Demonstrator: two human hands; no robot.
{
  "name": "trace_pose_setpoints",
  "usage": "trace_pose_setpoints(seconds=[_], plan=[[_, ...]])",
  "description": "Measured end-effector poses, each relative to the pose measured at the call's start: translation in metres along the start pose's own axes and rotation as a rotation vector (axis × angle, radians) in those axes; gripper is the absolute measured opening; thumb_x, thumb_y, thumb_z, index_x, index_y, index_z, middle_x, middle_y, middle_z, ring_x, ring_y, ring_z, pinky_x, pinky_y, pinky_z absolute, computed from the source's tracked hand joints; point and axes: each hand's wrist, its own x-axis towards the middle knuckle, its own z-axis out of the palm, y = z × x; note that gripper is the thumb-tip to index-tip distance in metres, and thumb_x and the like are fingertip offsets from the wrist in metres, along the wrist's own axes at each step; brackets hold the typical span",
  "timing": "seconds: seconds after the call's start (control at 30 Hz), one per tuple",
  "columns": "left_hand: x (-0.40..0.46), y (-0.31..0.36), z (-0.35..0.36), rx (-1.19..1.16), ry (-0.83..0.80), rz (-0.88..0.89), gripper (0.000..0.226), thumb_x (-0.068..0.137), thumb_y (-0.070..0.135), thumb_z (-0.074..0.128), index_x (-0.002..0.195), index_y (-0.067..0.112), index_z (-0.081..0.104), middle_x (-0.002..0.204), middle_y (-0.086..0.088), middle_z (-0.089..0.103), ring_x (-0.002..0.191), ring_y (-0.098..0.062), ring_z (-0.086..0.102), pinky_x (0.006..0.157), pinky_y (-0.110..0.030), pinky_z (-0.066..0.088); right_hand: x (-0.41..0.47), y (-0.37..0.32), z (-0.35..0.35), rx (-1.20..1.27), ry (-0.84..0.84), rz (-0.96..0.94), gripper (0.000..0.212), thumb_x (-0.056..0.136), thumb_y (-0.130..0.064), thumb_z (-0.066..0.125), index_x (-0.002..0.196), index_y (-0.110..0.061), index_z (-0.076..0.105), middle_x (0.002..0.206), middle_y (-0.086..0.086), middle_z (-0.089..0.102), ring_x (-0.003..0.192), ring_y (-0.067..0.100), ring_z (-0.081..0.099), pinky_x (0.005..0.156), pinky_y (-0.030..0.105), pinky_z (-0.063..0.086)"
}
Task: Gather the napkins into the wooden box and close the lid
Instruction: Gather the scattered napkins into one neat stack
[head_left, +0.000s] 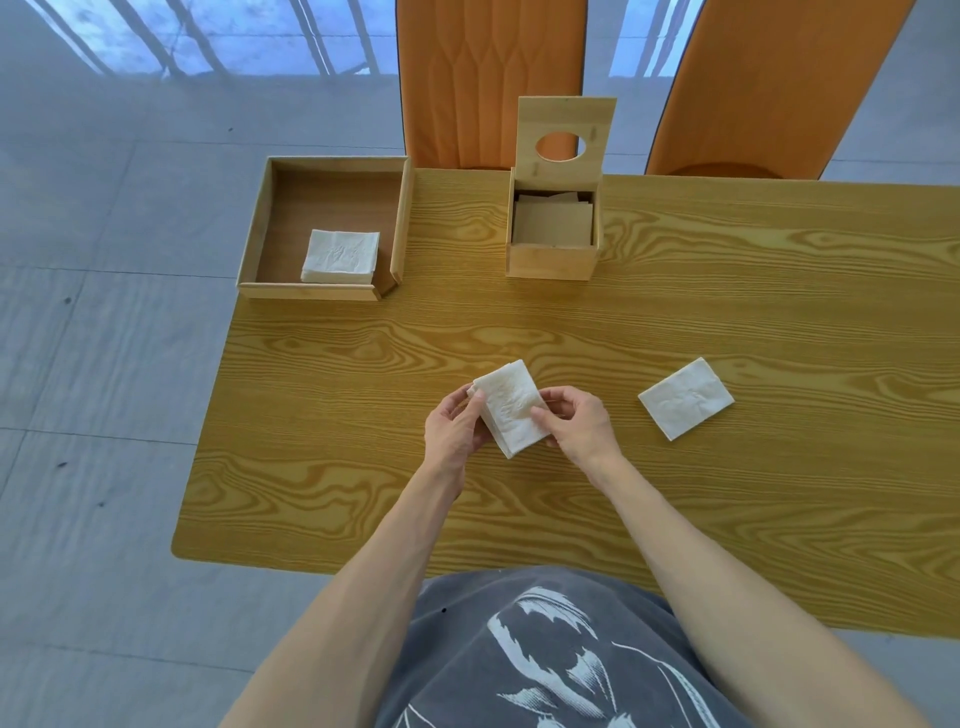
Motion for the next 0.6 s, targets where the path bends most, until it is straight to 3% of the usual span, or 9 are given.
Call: trace_pose_setpoints(seconds=[0.13,0.27,0.4,0.6], plan=[[0.001,-0.001,0.000,0.003,-0.007,0.000,0.035,0.088,0.012,0.073,0.120,0.014,0.061,0.105,-0.005,0.073,0.097,-0.022,0.070,0.089,-0.042,0.057,0.001,-0.001,0.006,-0.299,0.111,-0.088,0.025,0.087,-0.028,0.074,0.110,-0.017,0.071,0.099,-0.003,0.074,0.093,0.014,0.069,0.083,0.036,0.057],[0.002,-0.002,0.001,0.012,-0.007,0.019,0.041,0.084,0.006,0.075,0.121,0.013,0.059,0.100,-0.004,0.073,0.090,-0.019,0.071,0.084,-0.037,0.059,-0.001,-0.003,0.011,-0.516,0.182,-0.124,0.031,0.088,-0.037,0.070,0.114,-0.019,0.069,0.104,-0.003,0.073,0.097,0.017,0.067,0.075,0.031,0.052],[0.002,-0.004,0.005,0.052,-0.009,0.047,0.043,0.082,0.003,0.075,0.121,0.012,0.060,0.104,-0.007,0.073,0.091,-0.018,0.071,0.082,-0.033,0.059,-0.004,0.001,0.012,-0.552,0.234,-0.133,0.035,0.086,-0.041,0.071,0.114,-0.021,0.066,0.105,-0.003,0.069,0.097,0.016,0.064,0.072,0.032,0.052],[0.003,-0.006,0.015,0.091,0.002,0.050,0.046,0.084,0.000,0.073,0.126,0.009,0.058,0.105,-0.006,0.071,0.099,-0.022,0.069,0.093,-0.043,0.056,-0.008,0.006,-0.008,-0.489,0.312,-0.102,0.035,0.089,-0.045,0.066,0.116,-0.023,0.065,0.098,-0.006,0.066,0.090,0.013,0.063,0.073,0.031,0.052]])
